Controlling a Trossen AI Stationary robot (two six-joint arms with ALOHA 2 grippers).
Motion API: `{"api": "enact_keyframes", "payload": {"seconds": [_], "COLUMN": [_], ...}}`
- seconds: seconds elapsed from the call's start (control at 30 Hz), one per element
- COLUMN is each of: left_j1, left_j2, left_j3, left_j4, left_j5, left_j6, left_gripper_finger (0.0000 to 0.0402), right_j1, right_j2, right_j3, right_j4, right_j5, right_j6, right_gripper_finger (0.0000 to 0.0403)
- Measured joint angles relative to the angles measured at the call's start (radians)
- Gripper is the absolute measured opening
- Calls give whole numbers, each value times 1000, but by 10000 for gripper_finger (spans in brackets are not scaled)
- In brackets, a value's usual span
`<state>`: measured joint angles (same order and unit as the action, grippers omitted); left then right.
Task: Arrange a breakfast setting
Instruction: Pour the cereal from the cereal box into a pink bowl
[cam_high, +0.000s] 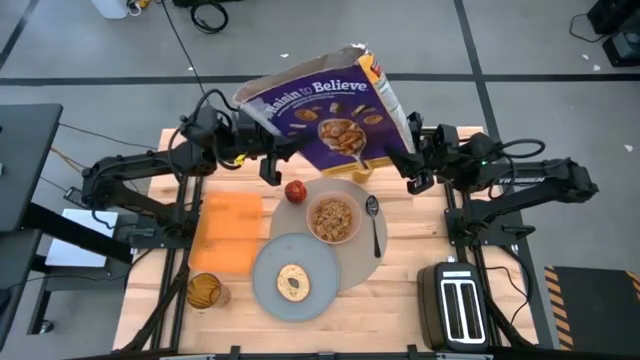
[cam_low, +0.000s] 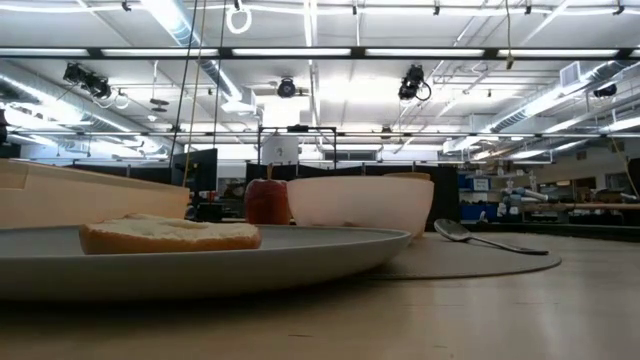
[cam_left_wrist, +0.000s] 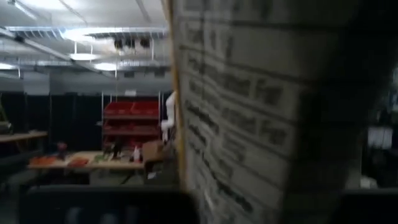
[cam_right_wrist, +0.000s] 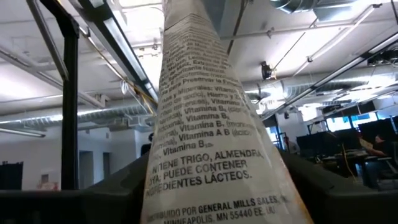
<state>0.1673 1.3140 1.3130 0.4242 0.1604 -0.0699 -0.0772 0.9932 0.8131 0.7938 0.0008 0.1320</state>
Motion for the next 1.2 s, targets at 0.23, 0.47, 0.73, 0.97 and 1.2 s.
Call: {"api": "enact_keyframes", "payload": {"seconds": [0.23,0.47,0.73,0.97,1.2], "left_j1": [10,56,90,121,244], "left_j2": [-37,-164,-295,-415,-505], "left_j3": [80,104,90,-245,-572], "left_j4": [-222,-626,-1037,-806,-669], "left_j5": [7,-82,-360,-352,-336], "left_j6": [43,92,120,116,91], "left_gripper_finger": [12,11,12,12,12], "right_j1": [0,0,73,175,282], "right_j2": [-81,-181,-206,-107,44], "right_j3": [0,0,0,0,94], "right_j4": [-143,-363,-464,-345,-285], "right_j5": [3,30,151,278,426], "right_j6": [-2,-32,-59,-65,-82], "right_gripper_finger": [317,364,363,362,361]}}
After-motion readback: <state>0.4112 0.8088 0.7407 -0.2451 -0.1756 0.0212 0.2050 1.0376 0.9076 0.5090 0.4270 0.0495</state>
